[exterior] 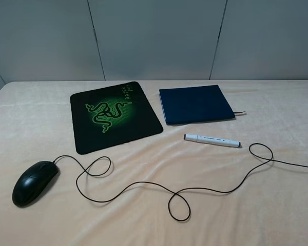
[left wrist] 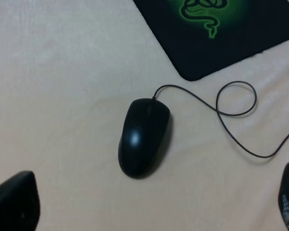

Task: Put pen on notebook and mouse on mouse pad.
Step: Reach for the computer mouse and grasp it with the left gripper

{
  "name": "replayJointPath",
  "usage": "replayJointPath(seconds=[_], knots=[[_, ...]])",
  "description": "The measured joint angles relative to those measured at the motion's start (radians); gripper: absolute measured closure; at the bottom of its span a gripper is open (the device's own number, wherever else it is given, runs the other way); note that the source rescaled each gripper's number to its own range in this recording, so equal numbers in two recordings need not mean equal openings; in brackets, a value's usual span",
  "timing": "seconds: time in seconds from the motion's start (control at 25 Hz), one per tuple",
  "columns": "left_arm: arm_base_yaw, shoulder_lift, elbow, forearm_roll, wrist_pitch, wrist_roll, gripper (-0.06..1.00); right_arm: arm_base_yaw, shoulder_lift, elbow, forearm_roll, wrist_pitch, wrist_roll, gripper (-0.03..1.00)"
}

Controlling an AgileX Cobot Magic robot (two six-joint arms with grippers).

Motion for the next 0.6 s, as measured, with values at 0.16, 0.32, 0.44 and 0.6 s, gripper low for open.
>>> replayJointPath(seconds=[0.16,0.32,0.44,0.6], knots=[[0.0,0.152,-0.037,0.001,0.0,0.0,-0.06,0.0,0.0,0.0,0.0,0.0,0.0,-0.03],[0.0,0.297,-0.04,0.002,-0.002,0.019,-0.06,0.0,0.0,0.0,0.0,0.0,0.0,-0.03],[-0.004,0.387,-0.04,0.01,-0.002,0.046,-0.06,0.0,0.0,0.0,0.0,0.0,0.0,-0.03],[-0.037,0.494,-0.04,0.064,-0.004,0.057,-0.06,0.0,0.0,0.0,0.0,0.0,0.0,-0.03]])
